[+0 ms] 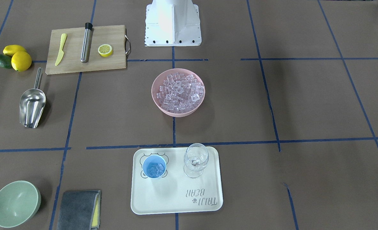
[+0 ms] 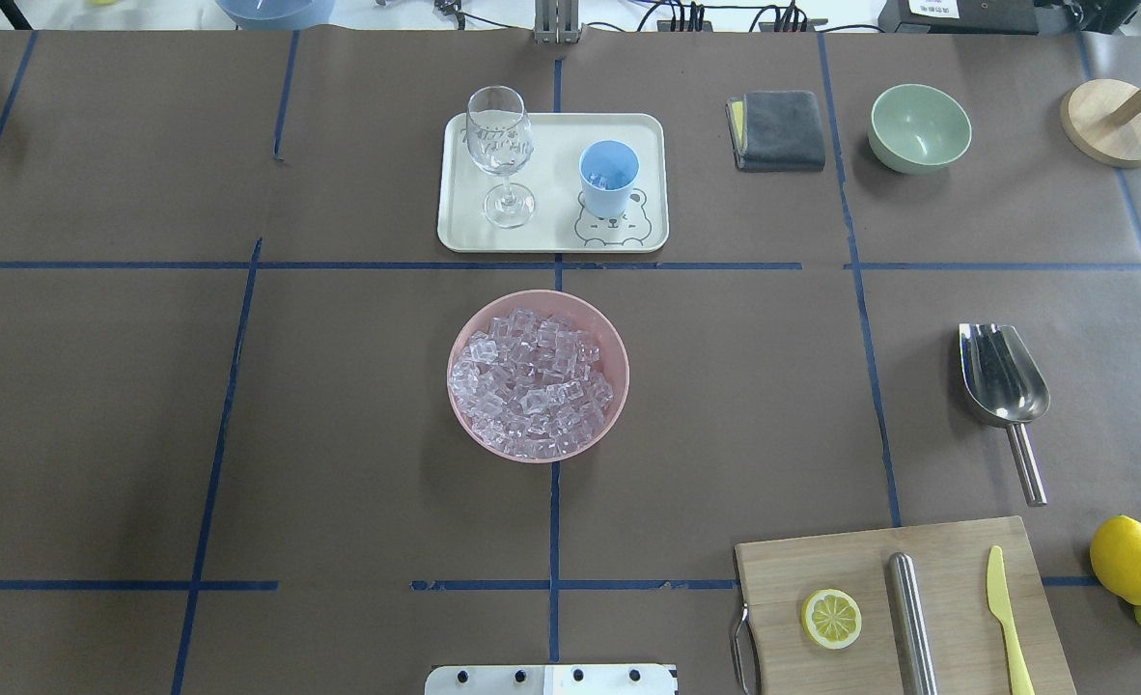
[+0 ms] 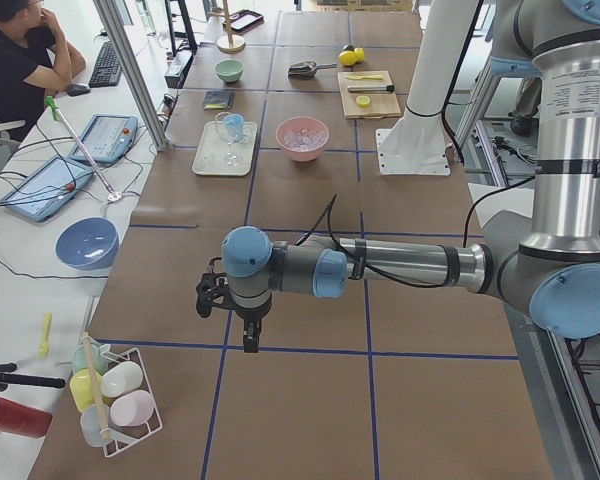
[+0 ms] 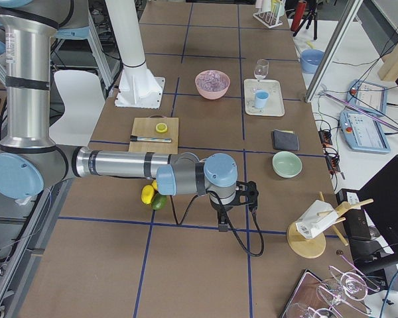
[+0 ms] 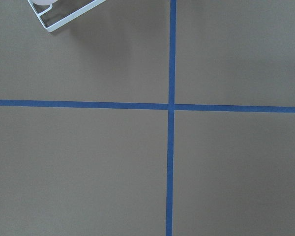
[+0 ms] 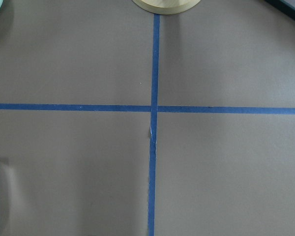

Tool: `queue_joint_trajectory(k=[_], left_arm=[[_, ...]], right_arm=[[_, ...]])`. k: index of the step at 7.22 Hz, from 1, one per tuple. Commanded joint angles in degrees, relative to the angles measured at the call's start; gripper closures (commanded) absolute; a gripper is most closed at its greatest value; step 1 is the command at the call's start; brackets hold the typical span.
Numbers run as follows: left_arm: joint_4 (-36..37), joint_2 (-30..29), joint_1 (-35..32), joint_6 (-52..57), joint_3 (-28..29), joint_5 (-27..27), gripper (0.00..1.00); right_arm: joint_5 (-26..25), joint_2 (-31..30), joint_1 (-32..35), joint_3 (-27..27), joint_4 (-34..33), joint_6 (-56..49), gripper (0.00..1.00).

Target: Put ice in cup with scoop

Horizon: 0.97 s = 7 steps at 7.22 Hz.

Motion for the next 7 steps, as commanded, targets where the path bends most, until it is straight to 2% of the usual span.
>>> queue_joint_trajectory(k=[1, 7], left_arm=[[0.00, 0.00, 0.00, 0.00, -0.18, -0.08, 0.00], [0.00, 0.09, 0.00, -0.18, -0.79, -0.26, 0.00]], right_arm=[[-0.12, 0.31, -0.34, 0.68, -4.33, -0.04, 0.00], [-0.21, 0.05, -0.43, 0.24, -4.07, 0.14, 0.00]])
